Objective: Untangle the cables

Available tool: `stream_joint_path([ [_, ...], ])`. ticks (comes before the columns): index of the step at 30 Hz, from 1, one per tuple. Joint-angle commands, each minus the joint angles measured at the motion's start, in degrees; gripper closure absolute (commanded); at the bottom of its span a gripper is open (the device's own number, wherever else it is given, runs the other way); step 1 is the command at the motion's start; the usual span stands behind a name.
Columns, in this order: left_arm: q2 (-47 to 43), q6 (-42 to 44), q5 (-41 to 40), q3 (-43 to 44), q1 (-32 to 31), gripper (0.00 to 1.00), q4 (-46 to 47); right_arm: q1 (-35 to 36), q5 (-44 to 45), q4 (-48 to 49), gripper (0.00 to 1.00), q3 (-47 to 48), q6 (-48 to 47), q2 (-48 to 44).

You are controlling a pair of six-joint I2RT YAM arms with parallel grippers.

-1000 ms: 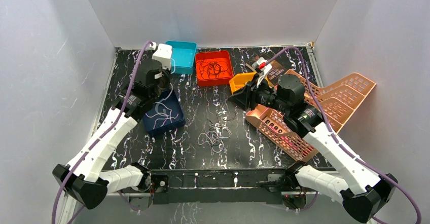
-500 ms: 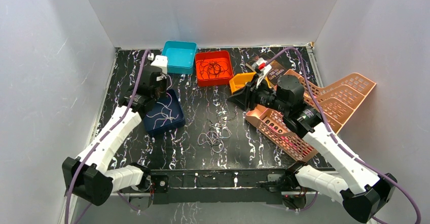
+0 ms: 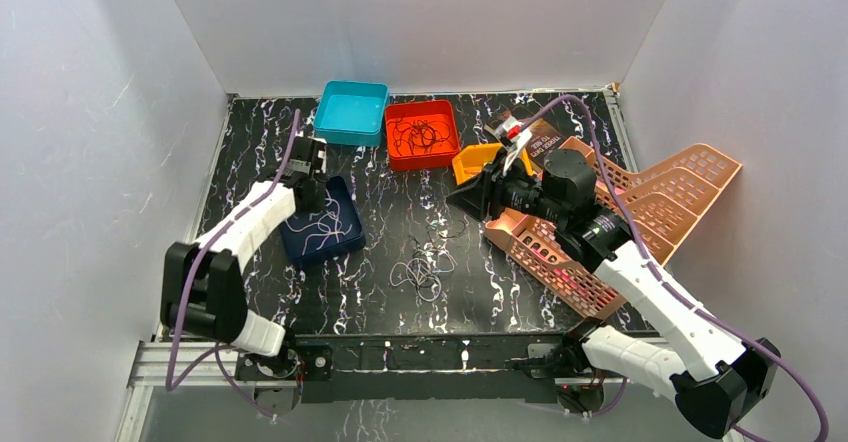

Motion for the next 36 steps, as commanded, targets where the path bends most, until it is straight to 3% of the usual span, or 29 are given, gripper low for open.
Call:
stream_joint_path([
  [1,3.8,-2.5,4.9,0.7,2.8,0.90,-4.3,0.0,-0.9,3.3,0.52,-0.2,0.4,-0.3],
  [6,3.3,-3.0,4.4,2.6,3.1,0.54,-4.9,-0.1,-0.8,3.4,0.52,-0.7,0.7,-0.5],
  [12,-0.2,-2.3,1.2,5.9,3.1,0.30,-7.1,0.0,-1.0,3.8,0.52,-1.4,0.9,-0.4],
  [16,-2.1,-2.2,-0.1,6.4,3.2,0.21,-7.5,-0.1,-0.8,3.9,0.52,-1.6,1.2,-0.4],
  [19,-3.9,-2.5,0.0,6.4,3.2,0.19,-7.5,0.0,-0.4,3.8,0.52,-1.6,1.2,-0.4],
  [26,-3.6,0.4,12.9,4.5,3.1,0.21,-3.9,0.0,-0.4,3.8,0.52,-1.9,1.5,0.0],
  [36,2.8,-1.0,7.0,4.5,3.1,0.27,1.9,-0.1,-0.9,4.0,0.52,-2.3,1.7,0.3],
])
